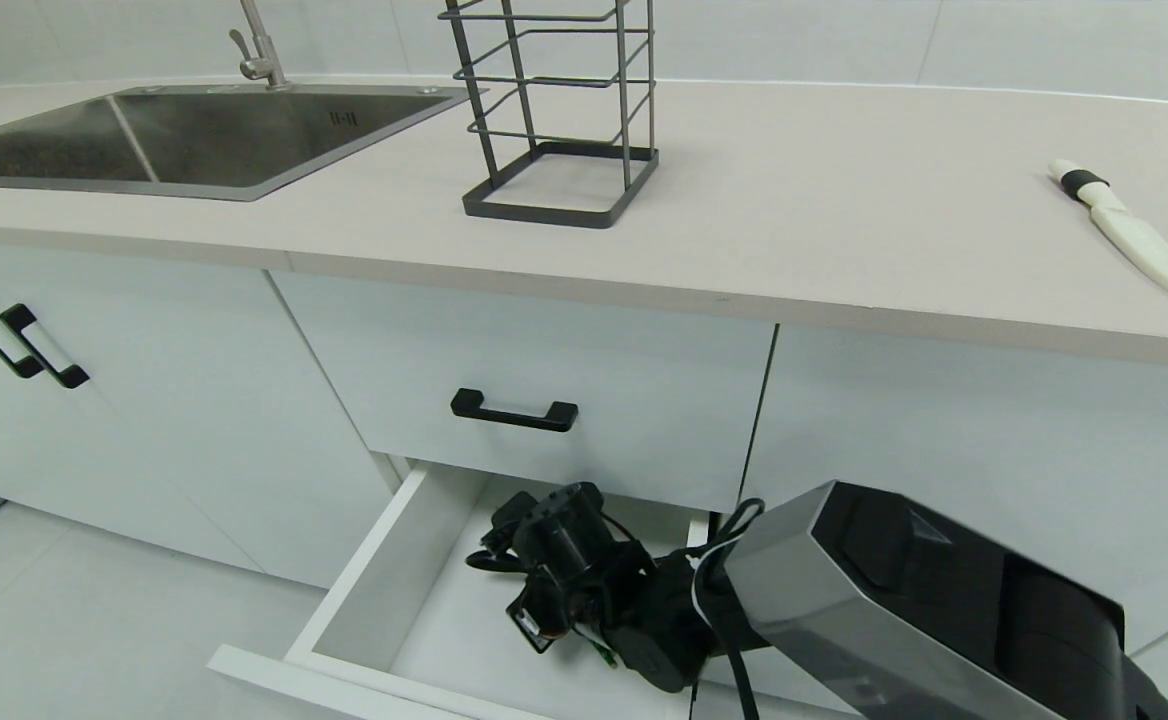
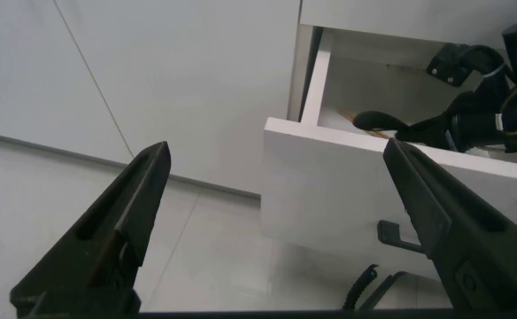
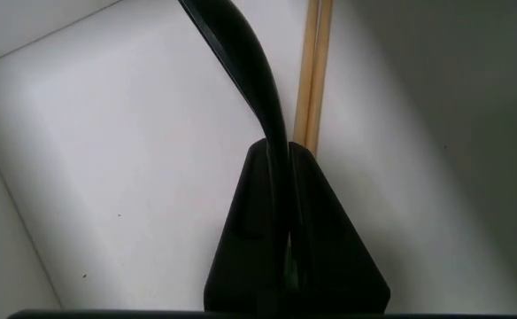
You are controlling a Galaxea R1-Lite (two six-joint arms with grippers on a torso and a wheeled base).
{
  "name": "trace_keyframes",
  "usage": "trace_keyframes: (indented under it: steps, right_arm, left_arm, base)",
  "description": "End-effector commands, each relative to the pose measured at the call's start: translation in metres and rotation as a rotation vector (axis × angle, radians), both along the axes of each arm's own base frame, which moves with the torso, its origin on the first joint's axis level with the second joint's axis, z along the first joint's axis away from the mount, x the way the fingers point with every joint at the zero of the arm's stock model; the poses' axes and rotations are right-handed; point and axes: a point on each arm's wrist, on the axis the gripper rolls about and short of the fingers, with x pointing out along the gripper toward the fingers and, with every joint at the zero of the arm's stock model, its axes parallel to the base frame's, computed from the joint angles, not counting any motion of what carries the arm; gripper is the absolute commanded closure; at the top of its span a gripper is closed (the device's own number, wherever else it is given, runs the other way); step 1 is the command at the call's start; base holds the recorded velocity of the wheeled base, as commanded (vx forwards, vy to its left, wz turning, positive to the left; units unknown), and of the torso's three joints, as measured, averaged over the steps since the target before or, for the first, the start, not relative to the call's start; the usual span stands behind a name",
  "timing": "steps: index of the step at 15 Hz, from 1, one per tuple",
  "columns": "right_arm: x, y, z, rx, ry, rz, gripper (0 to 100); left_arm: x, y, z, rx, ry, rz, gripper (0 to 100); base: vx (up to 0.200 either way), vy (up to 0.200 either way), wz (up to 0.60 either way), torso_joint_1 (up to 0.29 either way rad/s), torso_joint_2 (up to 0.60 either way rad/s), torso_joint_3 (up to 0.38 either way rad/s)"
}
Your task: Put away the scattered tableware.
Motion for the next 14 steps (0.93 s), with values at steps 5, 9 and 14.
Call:
trace_keyframes:
  steps: [5, 9, 14]
  right_arm:
    - [0.003, 0.000, -0.007, -0.005, 0.012, 0.003, 0]
    - [0.003, 0.003, -0.001, 0.010, 0.003, 0.008, 0]
    - [-0.017, 0.011, 0.028, 0.043, -0.024, 0.056, 0]
  left_arm:
    - [0.000, 0.000, 0.000, 0.000, 0.000, 0.001, 0]
    - [0.000, 0.000, 0.000, 0.000, 0.000, 0.001, 0]
    - [0.000, 0.000, 0.000, 0.001, 0.000, 0.001, 0]
  base:
    - [0.000, 0.000, 0.00, 0.000, 0.00, 0.000]
    - [0.000, 0.000, 0.00, 0.000, 0.00, 0.000]
    - [0.000, 0.000, 0.00, 0.000, 0.00, 0.000]
